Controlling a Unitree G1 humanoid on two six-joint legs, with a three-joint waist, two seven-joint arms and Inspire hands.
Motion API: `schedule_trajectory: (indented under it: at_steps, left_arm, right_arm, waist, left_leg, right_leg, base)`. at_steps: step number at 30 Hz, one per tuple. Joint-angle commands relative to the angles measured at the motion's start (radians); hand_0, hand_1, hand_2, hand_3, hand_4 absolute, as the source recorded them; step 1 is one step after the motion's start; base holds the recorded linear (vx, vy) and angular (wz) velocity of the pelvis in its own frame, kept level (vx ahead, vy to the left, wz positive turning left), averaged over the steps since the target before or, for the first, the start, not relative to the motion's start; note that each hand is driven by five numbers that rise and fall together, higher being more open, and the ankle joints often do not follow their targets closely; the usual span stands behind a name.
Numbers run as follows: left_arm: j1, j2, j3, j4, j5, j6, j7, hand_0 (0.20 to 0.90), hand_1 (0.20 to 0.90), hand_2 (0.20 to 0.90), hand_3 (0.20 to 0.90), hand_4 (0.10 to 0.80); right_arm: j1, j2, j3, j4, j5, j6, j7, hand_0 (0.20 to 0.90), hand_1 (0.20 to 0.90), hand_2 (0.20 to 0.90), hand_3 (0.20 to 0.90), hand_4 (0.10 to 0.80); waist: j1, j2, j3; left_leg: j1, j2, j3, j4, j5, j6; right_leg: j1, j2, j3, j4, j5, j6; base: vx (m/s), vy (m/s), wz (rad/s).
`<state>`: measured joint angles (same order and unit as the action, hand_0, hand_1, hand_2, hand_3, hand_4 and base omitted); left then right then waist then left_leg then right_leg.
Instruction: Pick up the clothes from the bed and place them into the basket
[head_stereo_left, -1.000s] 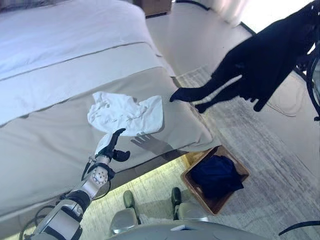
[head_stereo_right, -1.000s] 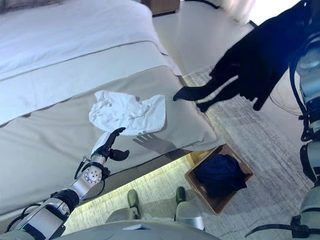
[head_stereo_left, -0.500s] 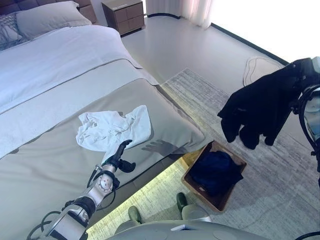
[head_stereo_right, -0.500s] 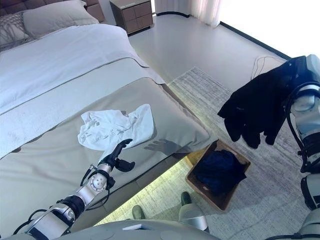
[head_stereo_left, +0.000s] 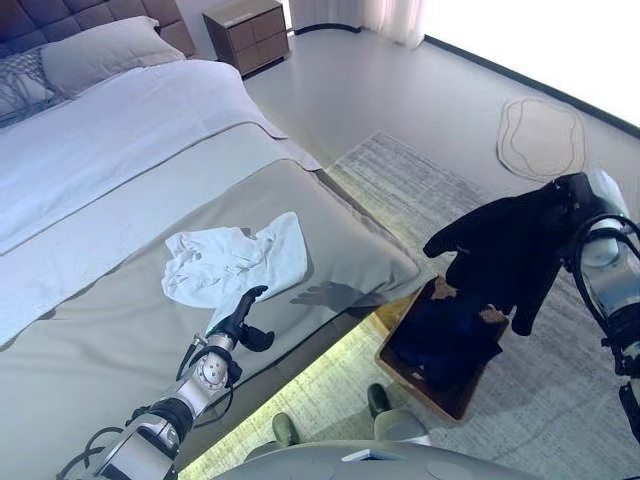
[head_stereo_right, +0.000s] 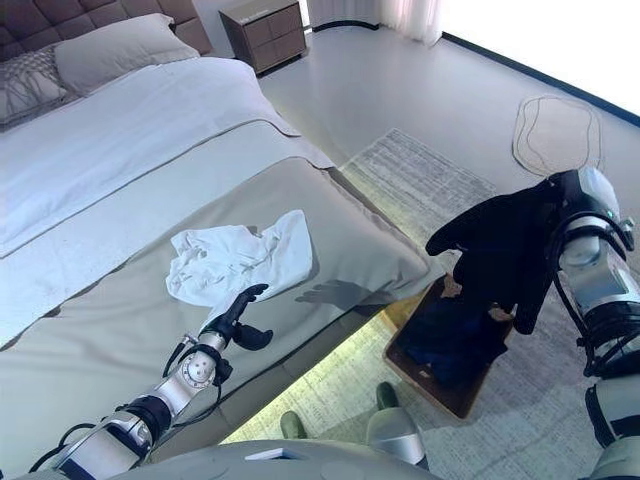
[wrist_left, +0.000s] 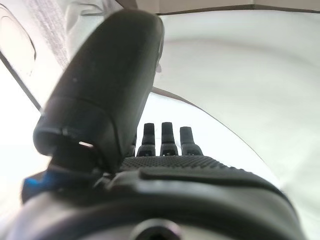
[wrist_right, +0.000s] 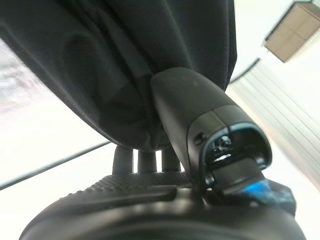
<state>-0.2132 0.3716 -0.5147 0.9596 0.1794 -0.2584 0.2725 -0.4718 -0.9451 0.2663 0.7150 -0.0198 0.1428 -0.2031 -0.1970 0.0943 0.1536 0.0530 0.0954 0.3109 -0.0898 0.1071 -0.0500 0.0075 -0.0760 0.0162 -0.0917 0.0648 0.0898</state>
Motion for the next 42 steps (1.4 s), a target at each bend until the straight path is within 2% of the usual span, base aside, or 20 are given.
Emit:
schedule_trajectory:
  at_steps: [1,7,11,17,22,23,25,26,27,38,42]
  left_arm:
    - [-0.064,0.028,0.004,-0.018,0.011,-0.050,0.028,0.900,0.900,0.900,0.900,0.800]
    - [-0.068,0.024,-0.015,-0.036,0.001,-0.052,0.011,0.900,0.900,0.900,0.900,0.800]
    - [-0.072,0.025,-0.022,-0.038,-0.004,-0.063,0.009,0.900,0.900,0.900,0.900,0.800]
    - [-0.083,0.020,-0.032,-0.045,-0.008,-0.068,0.008,0.900,0.900,0.900,0.900,0.800]
    - [-0.087,0.021,-0.038,-0.042,-0.007,-0.073,0.006,0.900,0.900,0.900,0.900,0.800]
    - [-0.087,0.022,-0.036,-0.041,-0.008,-0.074,0.005,0.900,0.900,0.900,0.900,0.800]
    - [-0.086,0.024,-0.034,-0.038,-0.007,-0.079,0.003,0.900,0.900,0.900,0.900,0.800]
    - [-0.085,0.023,-0.032,-0.037,-0.004,-0.080,0.002,0.900,0.900,0.900,0.900,0.800]
    - [-0.086,0.023,-0.034,-0.035,-0.006,-0.081,0.004,0.900,0.900,0.900,0.900,0.800]
    - [-0.084,0.014,-0.034,-0.020,0.001,-0.078,0.017,0.900,0.900,0.900,0.900,0.800]
    - [-0.086,0.014,-0.030,-0.018,-0.008,-0.074,0.026,0.900,0.900,0.900,0.900,0.800]
  right_arm:
    - [-0.076,0.002,-0.105,0.059,-0.069,-0.042,-0.107,0.300,0.300,0.300,0.200,0.100]
    - [-0.042,0.030,-0.101,0.221,-0.090,-0.088,-0.096,0.300,0.300,0.300,0.200,0.100]
    - [-0.033,0.039,-0.089,0.267,-0.123,-0.074,-0.096,0.300,0.300,0.300,0.200,0.100]
    - [-0.015,0.071,-0.076,0.346,-0.129,-0.088,-0.108,0.300,0.300,0.300,0.200,0.100]
    - [-0.009,0.095,-0.064,0.359,-0.124,-0.123,-0.068,0.314,0.314,0.314,0.216,0.116]
    - [-0.008,0.098,-0.064,0.358,-0.124,-0.130,-0.065,0.493,0.493,0.493,0.425,0.325]
    - [0.002,0.109,-0.062,0.352,-0.134,-0.141,-0.062,0.521,0.521,0.521,0.458,0.358]
    - [0.008,0.115,-0.060,0.352,-0.141,-0.142,-0.063,0.587,0.587,0.587,0.535,0.435]
    - [0.011,0.119,-0.058,0.352,-0.140,-0.144,-0.062,0.900,0.900,0.900,0.900,0.800]
    - [0.037,0.178,-0.043,0.371,-0.155,-0.139,-0.050,0.900,0.900,0.900,0.900,0.800]
    - [0.041,0.194,-0.038,0.370,-0.133,-0.088,-0.038,0.900,0.900,0.900,0.900,0.800]
  waist:
    - [0.004,-0.040,-0.027]
    - [0.014,-0.010,-0.011]
    - [0.017,0.001,-0.007]
    - [0.023,0.011,-0.004]
    - [0.031,0.012,-0.001]
    - [0.031,0.012,-0.002]
    - [0.032,0.009,-0.002]
    - [0.033,0.008,-0.003]
    - [0.033,0.006,-0.004]
    - [0.045,-0.012,-0.008]
    - [0.048,-0.016,-0.007]
  left_leg:
    - [0.071,0.001,-0.052,0.003,-0.112,-0.024]
    - [0.070,-0.005,-0.058,0.003,-0.108,-0.023]
    - [0.068,-0.008,-0.063,0.003,-0.106,-0.025]
    - [0.064,-0.009,-0.069,0.003,-0.105,-0.023]
    - [0.060,-0.010,-0.078,0.003,-0.101,-0.023]
    - [0.058,-0.011,-0.080,0.003,-0.101,-0.022]
    - [0.057,-0.010,-0.080,0.003,-0.100,-0.022]
    - [0.057,-0.010,-0.081,0.003,-0.100,-0.021]
    - [0.057,-0.009,-0.081,0.003,-0.100,-0.021]
    - [0.054,-0.004,-0.090,0.003,-0.099,-0.017]
    - [0.051,-0.004,-0.092,0.003,-0.097,-0.016]
  right_leg:
    - [-0.022,-0.009,-0.019,0.027,0.029,0.010]
    - [-0.021,-0.016,-0.023,0.024,0.033,0.011]
    - [-0.022,-0.018,-0.025,0.024,0.034,0.012]
    - [-0.021,-0.022,-0.031,0.021,0.035,0.014]
    - [-0.022,-0.023,-0.035,0.019,0.038,0.016]
    - [-0.022,-0.023,-0.034,0.019,0.037,0.016]
    - [-0.022,-0.023,-0.034,0.020,0.037,0.016]
    - [-0.023,-0.023,-0.033,0.021,0.037,0.016]
    - [-0.023,-0.023,-0.033,0.021,0.038,0.017]
    - [-0.022,-0.020,-0.034,0.021,0.038,0.016]
    - [-0.022,-0.019,-0.032,0.022,0.038,0.016]
  base:
    - [0.000,0.000,0.00]
    - [0.000,0.000,0.00]
    - [0.000,0.000,0.00]
    - [-0.004,-0.003,0.02]
    - [-0.007,-0.011,0.06]
    - [-0.005,-0.006,0.08]
    - [0.001,-0.003,0.02]
    - [0.000,0.000,0.00]
    - [0.000,0.000,0.00]
    - [0.000,0.000,0.00]
    - [0.000,0.000,0.00]
